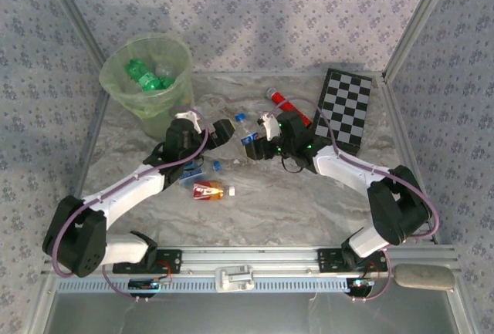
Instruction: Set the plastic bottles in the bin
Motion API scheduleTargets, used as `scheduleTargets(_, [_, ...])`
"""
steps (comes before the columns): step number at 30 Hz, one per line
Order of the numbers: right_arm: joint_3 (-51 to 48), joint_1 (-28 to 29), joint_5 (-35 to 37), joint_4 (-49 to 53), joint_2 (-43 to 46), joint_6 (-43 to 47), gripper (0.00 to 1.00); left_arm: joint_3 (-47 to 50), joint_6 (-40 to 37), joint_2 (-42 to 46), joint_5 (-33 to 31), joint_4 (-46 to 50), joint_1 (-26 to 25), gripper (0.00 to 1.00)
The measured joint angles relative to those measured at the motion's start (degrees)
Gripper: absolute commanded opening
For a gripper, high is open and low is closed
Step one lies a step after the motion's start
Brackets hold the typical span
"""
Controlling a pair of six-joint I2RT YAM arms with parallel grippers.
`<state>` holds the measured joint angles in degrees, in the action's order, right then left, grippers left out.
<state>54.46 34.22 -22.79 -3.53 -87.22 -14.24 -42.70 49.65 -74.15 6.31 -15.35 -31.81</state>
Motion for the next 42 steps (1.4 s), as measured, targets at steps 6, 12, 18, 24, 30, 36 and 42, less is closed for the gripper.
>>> scheduleTargets(6, [-0.02, -0.09, -1.2, -4.44, 0.0, -2.75, 0.46, -2.51, 1.33, -3.58, 1.53, -2.51, -1.73, 1.0])
scheduleTargets(12, [-0.02, -0.11, -1.03, -5.95, -0.04, -4.44, 0.46, -3.43, 2.16, -4.76, 2.05, -4.22, -1.73, 0.99])
scheduleTargets(18, [-0.02, -0.07, -1.07, -6.6, -0.61, -4.68, 0.46, -3.54, 2.56, -4.85, 2.03, -4.2, -1.73, 0.99])
scheduleTargets(24, [0.22, 1.27, -3.3, -7.32, -1.77, -4.61, 0.46, -3.91, 2.6, -5.27, 3.17, -4.79, -2.49, 0.99])
scheduleTargets(30, [0.79, 1.92, -5.84, -8.09, -2.43, -4.85, 0.46, -4.13, 3.02, -5.53, 4.2, -5.64, -2.82, 0.94])
scheduleTargets(36, [0.83, 2.05, -6.64, -9.16, -2.4, -4.79, 0.46, -4.26, 3.37, -5.66, 4.92, -5.9, -2.82, 0.72])
scheduleTargets(42, [0.87, 2.69, -6.16, -8.66, -2.14, -4.2, 0.49, -4.63, 3.45, -6.78, 5.86, -6.45, -2.82, 0.58])
